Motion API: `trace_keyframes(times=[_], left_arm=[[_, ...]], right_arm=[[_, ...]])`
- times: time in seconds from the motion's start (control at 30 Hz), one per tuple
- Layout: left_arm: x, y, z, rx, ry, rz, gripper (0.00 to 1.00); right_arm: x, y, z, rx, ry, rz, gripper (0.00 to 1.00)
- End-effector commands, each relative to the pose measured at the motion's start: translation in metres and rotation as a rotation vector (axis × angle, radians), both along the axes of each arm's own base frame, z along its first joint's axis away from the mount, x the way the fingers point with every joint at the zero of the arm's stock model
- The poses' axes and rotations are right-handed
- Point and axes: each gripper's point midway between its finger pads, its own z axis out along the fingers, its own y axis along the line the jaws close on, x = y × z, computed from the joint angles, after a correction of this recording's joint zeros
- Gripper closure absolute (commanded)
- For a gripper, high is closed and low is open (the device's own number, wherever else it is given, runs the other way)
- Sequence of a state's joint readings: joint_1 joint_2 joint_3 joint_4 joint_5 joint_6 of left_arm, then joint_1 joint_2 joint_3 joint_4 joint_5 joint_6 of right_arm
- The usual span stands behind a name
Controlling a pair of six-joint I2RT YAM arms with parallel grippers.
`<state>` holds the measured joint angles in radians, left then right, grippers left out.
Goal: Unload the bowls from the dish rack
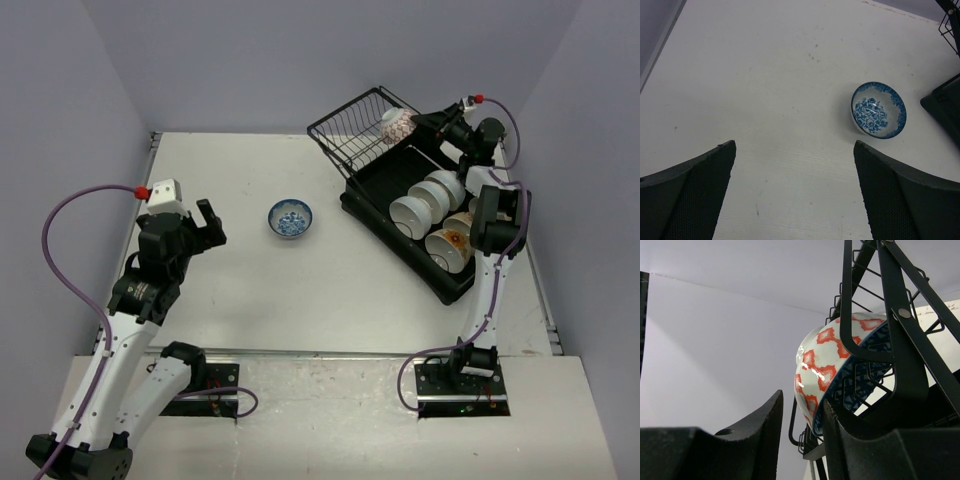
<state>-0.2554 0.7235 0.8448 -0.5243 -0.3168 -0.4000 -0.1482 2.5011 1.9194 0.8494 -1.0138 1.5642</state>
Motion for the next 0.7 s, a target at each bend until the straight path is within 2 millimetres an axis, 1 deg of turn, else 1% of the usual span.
trace_keyframes(times=[0.0,0.23,0.33,0.37,0.4,0.47,0.53,0.67], left_arm=[[0.0040,0.0000,0.0093,0.009,-0.038,-0.013,0.00],[0.0038,0.0000,0.0097,0.008,-0.040,-0.013,0.00],[0.0039,0.0000,0.0103,0.008,-0.041,-0.013,0.00],[0.0038,0.0000,0.0104,0.008,-0.042,-0.013,0.00],[0.0036,0.0001,0.0100,0.008,-0.041,-0.013,0.00],[0.0036,0.0001,0.0094,0.008,-0.040,-0.013,0.00],[0.0036,0.0001,0.0094,0.008,-0.040,-0.013,0.00],[0.0034,0.0004,0.0098,0.008,-0.041,-0.011,0.00]], right_arm=[[-0.0031,0.0040,0.0110,-0.001,-0.068,0.028,0.64],[-0.0027,0.0043,0.0130,-0.001,-0.066,0.034,0.67],[-0.0022,0.0053,0.0123,-0.001,-0.064,0.039,0.74],[-0.0019,0.0053,0.0105,0.001,-0.060,0.041,0.79],[-0.0017,0.0044,0.0104,0.002,-0.059,0.040,0.81],[-0.0014,0.0042,0.0103,0.006,-0.059,0.039,0.81],[-0.0009,0.0042,0.0095,0.007,-0.056,0.039,0.87],[0.0001,0.0047,0.0091,0.009,-0.056,0.037,0.88]])
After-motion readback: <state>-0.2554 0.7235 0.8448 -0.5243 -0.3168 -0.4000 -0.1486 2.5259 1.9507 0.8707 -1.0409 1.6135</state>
